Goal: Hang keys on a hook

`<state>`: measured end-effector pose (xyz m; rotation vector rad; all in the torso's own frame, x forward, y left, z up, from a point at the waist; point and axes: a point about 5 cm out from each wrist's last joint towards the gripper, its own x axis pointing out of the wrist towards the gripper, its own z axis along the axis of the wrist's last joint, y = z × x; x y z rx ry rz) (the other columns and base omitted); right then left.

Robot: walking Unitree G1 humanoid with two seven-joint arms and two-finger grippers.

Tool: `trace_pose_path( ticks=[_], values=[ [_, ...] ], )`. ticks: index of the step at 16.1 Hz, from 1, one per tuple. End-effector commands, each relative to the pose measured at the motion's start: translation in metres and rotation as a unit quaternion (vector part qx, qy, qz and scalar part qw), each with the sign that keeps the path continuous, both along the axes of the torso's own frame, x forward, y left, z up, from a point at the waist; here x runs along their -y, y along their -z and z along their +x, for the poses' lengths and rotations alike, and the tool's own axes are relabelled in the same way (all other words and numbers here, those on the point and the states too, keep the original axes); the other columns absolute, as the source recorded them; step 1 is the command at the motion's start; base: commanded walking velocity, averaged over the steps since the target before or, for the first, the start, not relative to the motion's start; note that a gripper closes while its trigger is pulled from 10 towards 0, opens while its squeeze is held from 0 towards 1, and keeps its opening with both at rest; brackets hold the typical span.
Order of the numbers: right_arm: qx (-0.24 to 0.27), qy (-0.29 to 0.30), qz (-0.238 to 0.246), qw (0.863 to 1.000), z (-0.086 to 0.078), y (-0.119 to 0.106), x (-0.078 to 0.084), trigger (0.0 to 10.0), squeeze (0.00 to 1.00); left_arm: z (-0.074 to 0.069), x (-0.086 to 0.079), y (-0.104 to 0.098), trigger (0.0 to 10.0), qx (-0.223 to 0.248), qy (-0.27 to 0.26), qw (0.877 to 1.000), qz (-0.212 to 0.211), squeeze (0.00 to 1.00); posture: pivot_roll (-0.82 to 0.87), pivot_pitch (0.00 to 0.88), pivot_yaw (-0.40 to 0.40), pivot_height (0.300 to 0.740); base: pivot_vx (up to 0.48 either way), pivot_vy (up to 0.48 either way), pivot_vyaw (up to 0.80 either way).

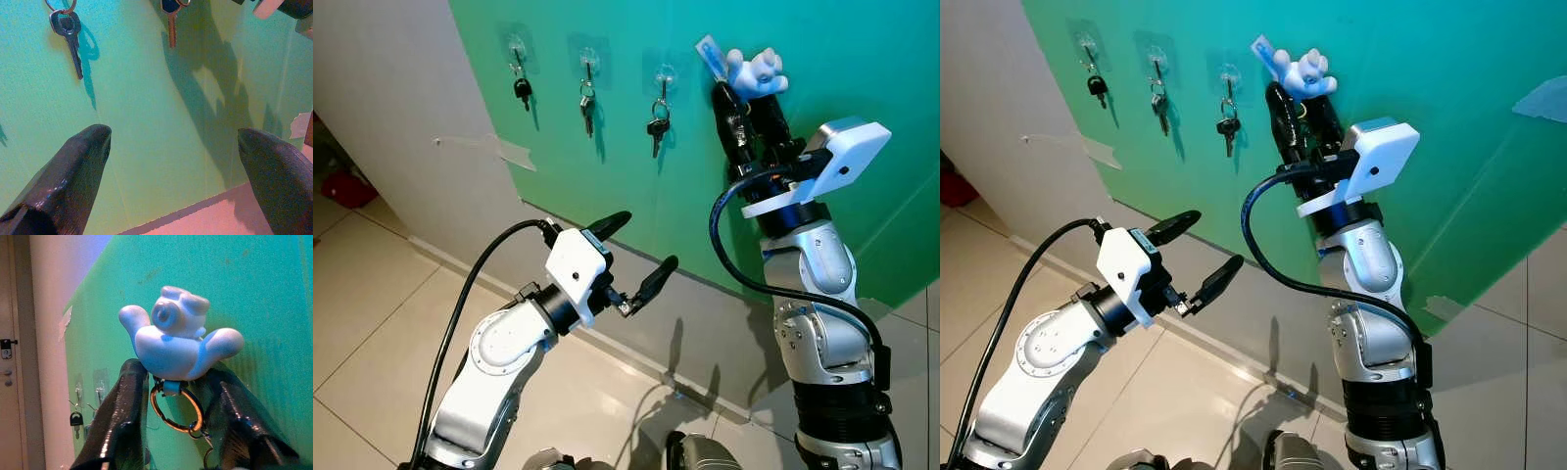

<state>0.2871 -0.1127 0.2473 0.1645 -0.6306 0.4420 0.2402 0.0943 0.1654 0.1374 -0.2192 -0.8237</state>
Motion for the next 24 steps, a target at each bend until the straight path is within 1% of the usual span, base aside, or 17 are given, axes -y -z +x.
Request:
trace_pose_path(
  ticks=[1,6,8,10,12,13,14,15,16,17,18,19,20,21,22,23,24],
  values=[
    [0.007,-0.006,0.004,1.000,-0.004,-0.004,0.001,10.0,1.00,-0.002,0.001,0.000,10.0,0.002,0.006,1.000,0.002,0.00,-0.08,0.106,0.030,0.740,0.000,0.000,0.00],
    [0.007,-0.002,-0.013,1.000,-0.012,0.000,0.003,10.0,1.00,-0.003,0.001,0.000,10.0,0.001,0.005,1.000,0.002,0.00,-0.08,0.114,0.030,0.740,0.000,0.000,0.00],
    [0.006,0.009,-0.031,0.999,-0.015,0.003,0.006,10.0,1.00,-0.003,0.001,0.000,10.0,0.000,0.005,1.000,0.002,0.00,-0.09,0.117,0.032,0.740,0.000,0.000,0.00],
    [0.008,0.022,-0.064,0.998,-0.018,0.008,0.007,10.0,1.00,-0.003,0.002,0.001,10.0,-0.001,0.006,1.000,0.001,0.00,-0.09,0.119,0.033,0.740,0.000,0.000,0.00],
    [0.007,0.030,-0.070,0.997,-0.020,0.009,0.008,10.0,1.00,-0.003,0.002,0.001,10.0,-0.002,0.007,1.000,0.002,0.00,-0.09,0.119,0.032,0.740,0.000,0.000,0.00],
    [0.006,0.036,-0.067,0.997,-0.021,0.010,0.010,10.0,0.93,-0.004,0.001,0.001,10.0,-0.002,0.006,1.000,0.002,0.00,-0.08,0.119,0.029,0.740,0.000,0.000,0.00],
    [0.003,0.045,-0.062,0.997,-0.024,0.011,0.013,10.0,0.76,-0.004,0.000,0.002,10.0,-0.003,0.002,1.000,0.003,0.00,-0.09,0.114,0.025,0.740,0.000,0.000,0.00],
    [-0.004,0.056,-0.055,0.997,-0.027,0.013,0.017,10.0,0.23,-0.003,-0.002,0.003,10.0,-0.004,-0.010,1.000,0.001,0.00,-0.09,0.109,0.020,0.740,0.000,0.000,0.00],
    [-0.009,0.063,-0.051,0.997,-0.030,0.015,0.019,10.0,0.14,-0.003,-0.005,0.004,10.0,-0.005,-0.023,1.000,-0.001,0.00,-0.09,0.106,0.020,0.740,0.000,0.000,0.00],
    [-0.024,0.082,-0.044,0.995,-0.040,0.020,0.026,10.0,0.00,-0.002,-0.013,0.006,10.0,-0.013,-0.058,0.998,-0.011,0.00,-0.10,0.098,0.016,0.740,0.000,0.000,0.00],
    [-0.032,0.090,-0.041,0.995,-0.044,0.023,0.028,10.0,0.00,-0.002,-0.016,0.008,10.0,-0.016,-0.068,0.998,-0.008,0.00,-0.10,0.095,0.017,0.740,0.000,0.000,0.00],
    [-0.047,0.104,-0.041,0.993,-0.052,0.031,0.033,10.0,0.00,-0.002,-0.020,0.011,10.0,-0.016,-0.083,0.996,0.000,0.00,-0.11,0.086,0.019,0.740,0.000,0.000,0.00],
    [-0.072,0.118,-0.048,0.989,-0.059,0.041,0.036,10.0,0.00,-0.003,-0.025,0.015,10.0,-0.016,-0.097,0.995,0.006,0.00,-0.11,0.080,0.022,0.740,0.000,0.000,0.00],
    [-0.093,0.126,-0.044,0.987,-0.064,0.048,0.038,10.0,0.00,-0.004,-0.030,0.022,10.0,-0.026,-0.115,0.993,0.017,0.00,-0.13,0.067,0.028,0.740,0.000,0.000,0.00],
    [-0.124,0.137,-0.043,0.982,-0.069,0.060,0.043,10.0,0.00,-0.005,-0.034,0.029,10.0,-0.039,-0.134,0.990,0.018,0.00,-0.14,0.061,0.033,0.740,0.000,0.000,0.00],
    [-0.140,0.140,-0.041,0.979,-0.071,0.065,0.044,10.0,0.00,-0.005,-0.035,0.032,10.0,-0.042,-0.141,0.989,0.017,0.00,-0.15,0.061,0.033,0.740,0.000,0.000,0.00],
    [-0.192,0.146,-0.033,0.970,-0.075,0.086,0.048,10.0,0.00,-0.005,-0.035,0.038,10.0,-0.054,-0.158,0.986,0.007,0.00,-0.16,0.056,0.038,0.740,0.000,0.000,0.00]
  ],
)
